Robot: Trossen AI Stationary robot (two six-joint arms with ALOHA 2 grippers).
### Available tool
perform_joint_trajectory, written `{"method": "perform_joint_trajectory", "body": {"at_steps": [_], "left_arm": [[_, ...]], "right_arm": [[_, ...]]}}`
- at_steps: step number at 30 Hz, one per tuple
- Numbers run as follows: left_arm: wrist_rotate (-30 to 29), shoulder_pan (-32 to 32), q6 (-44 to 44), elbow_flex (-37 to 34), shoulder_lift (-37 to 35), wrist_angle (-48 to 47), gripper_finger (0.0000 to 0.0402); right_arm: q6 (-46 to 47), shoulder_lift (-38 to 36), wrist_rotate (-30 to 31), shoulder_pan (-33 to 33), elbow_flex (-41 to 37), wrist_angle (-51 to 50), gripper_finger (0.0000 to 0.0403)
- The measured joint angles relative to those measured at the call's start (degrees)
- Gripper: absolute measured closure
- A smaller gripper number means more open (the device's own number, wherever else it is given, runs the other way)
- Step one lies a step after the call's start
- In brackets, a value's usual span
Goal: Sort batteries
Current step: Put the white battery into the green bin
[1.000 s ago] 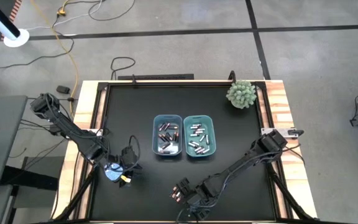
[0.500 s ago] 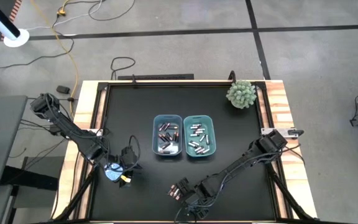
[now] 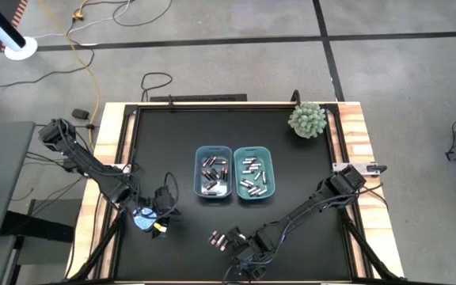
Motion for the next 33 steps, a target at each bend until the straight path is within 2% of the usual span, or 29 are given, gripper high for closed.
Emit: {"method": "perform_joint_trajectory", "body": {"at_steps": [6,10,20,29,33], "left_arm": [[-0.5,0.0,-4.0,0.0,0.0,0.0,0.0270],[-1.5,0.1,-3.7,0.0,0.0,0.0,0.0270],[-1.6,0.2,-3.8,0.0,0.0,0.3,0.0270],[-1.9,2.6,-4.0,0.0,0.0,0.4,0.0270],[-2.3,4.5,-4.4,0.0,0.0,0.4,0.0270]], "right_arm": [[1.6,0.0,0.0,0.0,0.0,-0.5,0.0354],[5.9,-0.5,0.0,-0.3,0.0,-2.2,0.0378],[10.6,-5.7,2.5,-0.8,0.0,-4.2,0.0380],[16.7,-12.4,12.2,-0.7,0.0,-11.1,0.0379],[25.2,-15.2,18.4,-0.7,0.0,-16.8,0.0377]]}}
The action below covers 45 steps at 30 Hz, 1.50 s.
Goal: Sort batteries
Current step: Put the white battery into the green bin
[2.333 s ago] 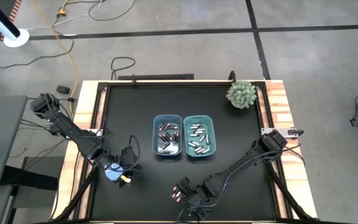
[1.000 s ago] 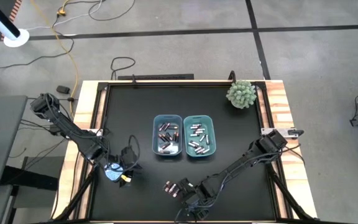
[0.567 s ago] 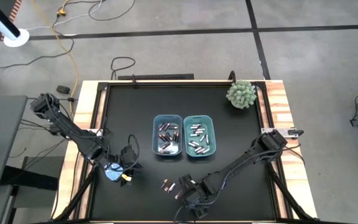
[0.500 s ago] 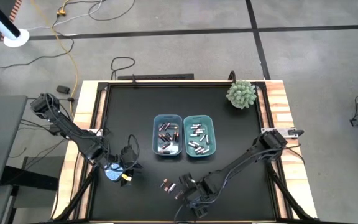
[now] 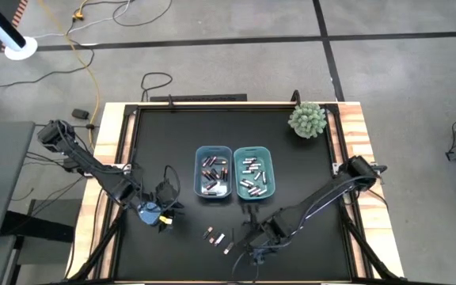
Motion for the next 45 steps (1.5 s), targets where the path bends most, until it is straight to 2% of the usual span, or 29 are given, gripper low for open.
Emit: {"method": "perform_joint_trajectory", "body": {"at_steps": [4,9,16,21,24,29,31,36,40,45], "left_arm": [[0.0,1.8,-4.6,0.0,0.5,0.0,0.0270],[0.0,2.2,-5.8,0.0,4.1,0.3,0.0270],[1.3,2.0,-9.9,4.8,14.3,0.6,0.0270],[1.3,2.0,-9.4,12.1,22.1,-0.9,0.0270],[1.3,2.0,-9.4,16.8,25.9,-4.8,0.0270],[1.2,1.7,-11.1,23.5,29.2,-13.2,0.0270],[0.7,1.3,-12.3,24.7,29.3,-14.9,0.0270],[-1.0,1.1,-15.8,25.6,29.2,-15.1,0.0270],[-1.1,1.1,-19.6,25.6,29.2,-15.0,0.0270],[-1.1,1.1,-21.3,25.6,29.2,-15.0,0.0270]], "right_arm": [[12.7,-3.0,5.9,0.0,0.0,-6.8,0.0376],[25.0,-6.8,8.8,0.3,0.0,-16.6,0.0375],[33.5,-9.7,10.3,0.8,0.0,-27.6,0.0374],[31.3,-10.5,10.5,-2.0,0.0,-29.5,0.0377],[27.1,-13.1,10.5,-4.4,-3.1,-25.2,0.0380],[21.3,-23.5,9.9,-8.2,-17.0,-7.7,0.0381],[19.5,-28.6,6.9,-10.7,-23.3,0.1,0.0381],[16.4,-37.5,-6.7,-20.5,-37.3,17.1,0.0381],[15.6,-38.1,-12.7,-27.4,-41.2,20.9,0.0380],[8.4,-31.7,-17.4,-30.9,-39.8,19.9,0.0380]]}}
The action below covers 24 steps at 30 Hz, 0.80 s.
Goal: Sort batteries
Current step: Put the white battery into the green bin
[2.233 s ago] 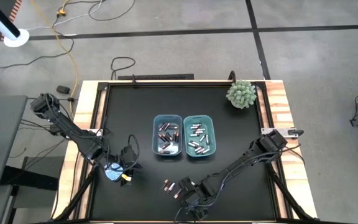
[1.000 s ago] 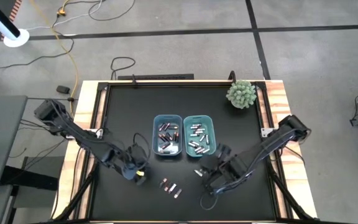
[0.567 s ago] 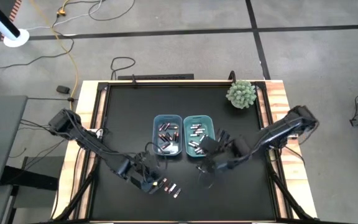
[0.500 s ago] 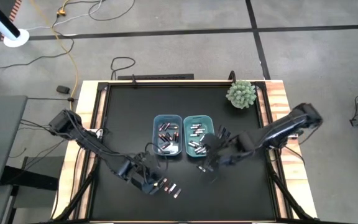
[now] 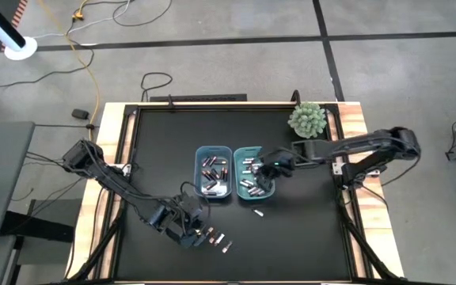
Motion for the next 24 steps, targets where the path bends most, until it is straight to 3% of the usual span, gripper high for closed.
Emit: {"method": "perform_joint_trajectory", "body": {"at_steps": [12,19,24], "left_arm": [[0.0,0.2,-0.5,0.0,0.0,0.0,0.0270],[0.2,0.2,1.1,0.0,0.0,-0.1,0.0270],[1.0,0.2,3.0,0.0,0.0,-0.4,0.0270]], "right_arm": [[-10.0,17.0,-2.7,-3.2,10.6,-11.8,0.0379],[-10.1,21.7,-2.8,-3.6,14.0,-14.8,0.0372],[-9.8,21.7,-2.8,-4.0,14.3,-14.9,0.0330]]}}
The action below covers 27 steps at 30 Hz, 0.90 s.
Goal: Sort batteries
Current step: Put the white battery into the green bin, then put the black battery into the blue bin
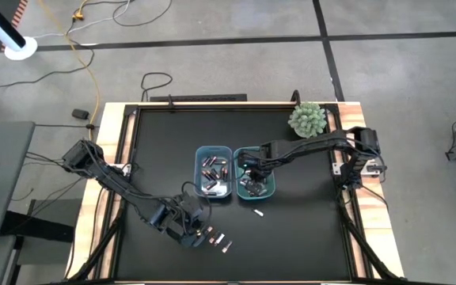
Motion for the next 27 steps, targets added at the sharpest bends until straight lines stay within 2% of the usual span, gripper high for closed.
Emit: {"method": "perform_joint_trajectory", "body": {"at_steps": [7,12,16,19,24,27], "left_arm": [[0.0,0.0,2.9,0.0,0.0,0.0,0.0270],[0.3,0.0,2.4,0.0,0.0,0.0,0.0270],[1.5,-0.1,4.9,0.0,0.0,0.0,0.0270],[1.6,0.0,6.0,0.0,0.0,0.0,0.0270],[1.5,0.0,7.2,0.0,0.0,0.4,0.0270],[1.5,-0.1,10.0,0.0,0.0,0.4,0.0270]], "right_arm": [[4.7,-0.2,0.1,-0.4,0.0,-0.3,0.0253],[7.6,-0.2,0.0,-0.2,1.8,-1.9,0.0220],[6.3,-1.0,0.1,-0.3,4.9,-4.4,0.0215],[5.3,-4.3,0.1,0.1,5.6,-4.2,0.0218],[4.4,-14.3,1.1,2.5,3.4,-4.4,0.0234],[4.6,-22.3,3.7,6.3,0.6,-3.3,0.0244]]}}
